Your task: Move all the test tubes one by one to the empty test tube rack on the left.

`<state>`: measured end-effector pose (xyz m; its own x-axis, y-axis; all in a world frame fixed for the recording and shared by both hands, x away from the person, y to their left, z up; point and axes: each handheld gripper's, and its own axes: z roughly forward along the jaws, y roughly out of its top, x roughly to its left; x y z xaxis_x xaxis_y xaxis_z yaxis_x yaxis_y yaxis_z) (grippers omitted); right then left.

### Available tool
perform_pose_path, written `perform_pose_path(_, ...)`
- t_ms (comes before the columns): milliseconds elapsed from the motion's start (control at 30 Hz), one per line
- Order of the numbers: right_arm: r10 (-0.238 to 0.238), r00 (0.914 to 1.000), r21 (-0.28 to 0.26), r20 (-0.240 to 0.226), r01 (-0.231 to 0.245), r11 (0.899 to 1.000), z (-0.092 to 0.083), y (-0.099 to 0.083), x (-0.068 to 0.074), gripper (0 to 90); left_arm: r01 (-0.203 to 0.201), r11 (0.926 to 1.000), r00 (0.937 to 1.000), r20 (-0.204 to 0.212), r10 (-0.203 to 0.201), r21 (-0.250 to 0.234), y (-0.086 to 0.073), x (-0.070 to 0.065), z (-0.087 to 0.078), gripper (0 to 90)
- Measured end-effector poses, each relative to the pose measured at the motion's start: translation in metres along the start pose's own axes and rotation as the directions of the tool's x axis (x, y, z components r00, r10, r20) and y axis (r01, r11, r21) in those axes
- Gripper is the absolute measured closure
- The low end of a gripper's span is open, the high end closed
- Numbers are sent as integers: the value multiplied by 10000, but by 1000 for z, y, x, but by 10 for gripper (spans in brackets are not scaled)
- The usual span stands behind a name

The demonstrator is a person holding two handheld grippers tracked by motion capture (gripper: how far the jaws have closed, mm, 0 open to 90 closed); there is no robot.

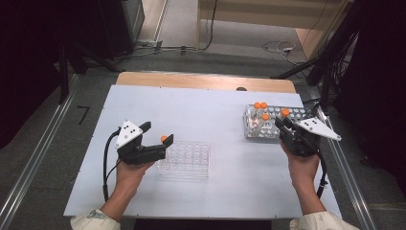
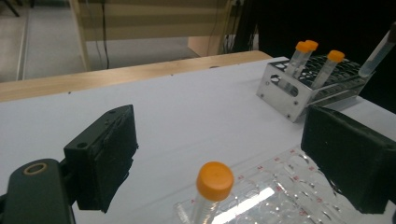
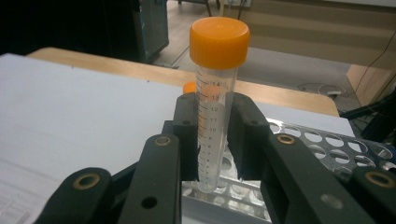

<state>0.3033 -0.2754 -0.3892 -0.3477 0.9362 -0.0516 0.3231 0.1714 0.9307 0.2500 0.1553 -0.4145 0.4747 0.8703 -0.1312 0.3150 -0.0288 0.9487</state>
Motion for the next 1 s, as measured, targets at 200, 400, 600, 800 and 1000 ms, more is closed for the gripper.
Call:
perform_pose_path(200, -320, 9975, 291, -623, 338, 9990, 3, -7, 18, 720, -108, 9998, 9999, 95, 109, -182, 5, -12, 1, 122)
perform_pose_path(400, -443, 9909, 502, -1273, 510, 9974, 13, -16, 39, 720, -518, 9986, 9981, 328, 522, -105, 11, -29, 9, 145)
perform_pose_path(600, -476, 9836, 665, -1742, 599, 9960, 24, -20, 58, 720, -627, 9979, 9960, 627, 636, -167, 14, -42, 18, 158)
perform_pose_path(800, -579, 9766, 778, -2073, 754, 9941, 30, -23, 70, 720, -724, 9974, 9932, 909, 722, -15, 13, -54, 29, 160)
perform_pose_path(1000, -611, 9722, 888, -2260, 830, 9926, 33, -28, 76, 720, -852, 9962, 9893, 1206, 822, 197, 11, -65, 38, 172)
